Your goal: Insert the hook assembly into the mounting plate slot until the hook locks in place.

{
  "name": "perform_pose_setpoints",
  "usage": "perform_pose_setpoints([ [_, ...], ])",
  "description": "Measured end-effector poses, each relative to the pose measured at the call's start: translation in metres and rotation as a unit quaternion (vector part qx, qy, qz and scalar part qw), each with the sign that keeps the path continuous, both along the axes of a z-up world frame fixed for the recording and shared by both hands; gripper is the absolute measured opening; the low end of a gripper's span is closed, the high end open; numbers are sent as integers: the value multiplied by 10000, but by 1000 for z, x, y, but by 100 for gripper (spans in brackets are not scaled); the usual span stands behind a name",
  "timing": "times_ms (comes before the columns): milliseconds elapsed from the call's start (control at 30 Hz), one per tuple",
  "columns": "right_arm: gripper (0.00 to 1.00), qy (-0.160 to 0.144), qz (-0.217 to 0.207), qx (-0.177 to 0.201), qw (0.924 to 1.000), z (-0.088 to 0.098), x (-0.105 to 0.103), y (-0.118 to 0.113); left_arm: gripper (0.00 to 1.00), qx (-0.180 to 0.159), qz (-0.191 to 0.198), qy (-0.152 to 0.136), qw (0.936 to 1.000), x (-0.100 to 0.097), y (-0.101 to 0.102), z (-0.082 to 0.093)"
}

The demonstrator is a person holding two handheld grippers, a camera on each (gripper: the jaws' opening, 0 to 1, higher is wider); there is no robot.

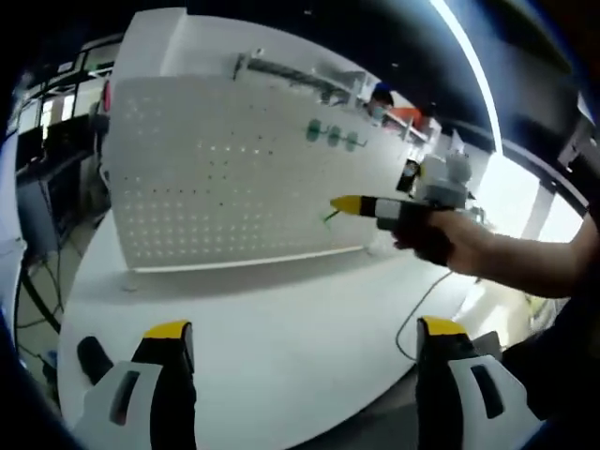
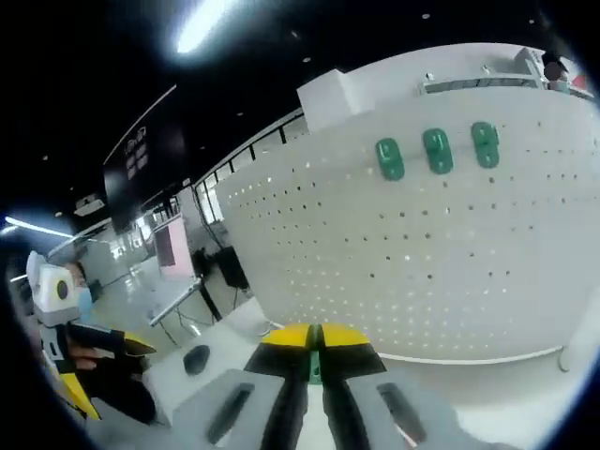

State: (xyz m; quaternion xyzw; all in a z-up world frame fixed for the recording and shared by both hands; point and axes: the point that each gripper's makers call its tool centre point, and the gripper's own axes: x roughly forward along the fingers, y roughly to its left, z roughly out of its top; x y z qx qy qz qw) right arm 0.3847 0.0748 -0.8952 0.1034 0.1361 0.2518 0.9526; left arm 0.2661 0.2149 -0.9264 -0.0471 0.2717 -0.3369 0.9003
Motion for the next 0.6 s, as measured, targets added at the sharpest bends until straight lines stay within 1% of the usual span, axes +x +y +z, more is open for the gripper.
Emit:
perform_pose_setpoints([
  [133,0,-101,3,89,9999,9,-8,1,99,-28,-28,-32,10000,5,-4,4],
  [267,0,-144,36,163,9998,14,-16,5,97,-62,-28,-8,10000,8,-9,5],
  [433,0,-178,78,423,9989,23,-35,16,95,-114,-37,4,9999,9,-16,7],
  [600,0,-222,184,595,9978,31,-52,30,91,-188,-35,25,9998,10,-20,8],
])
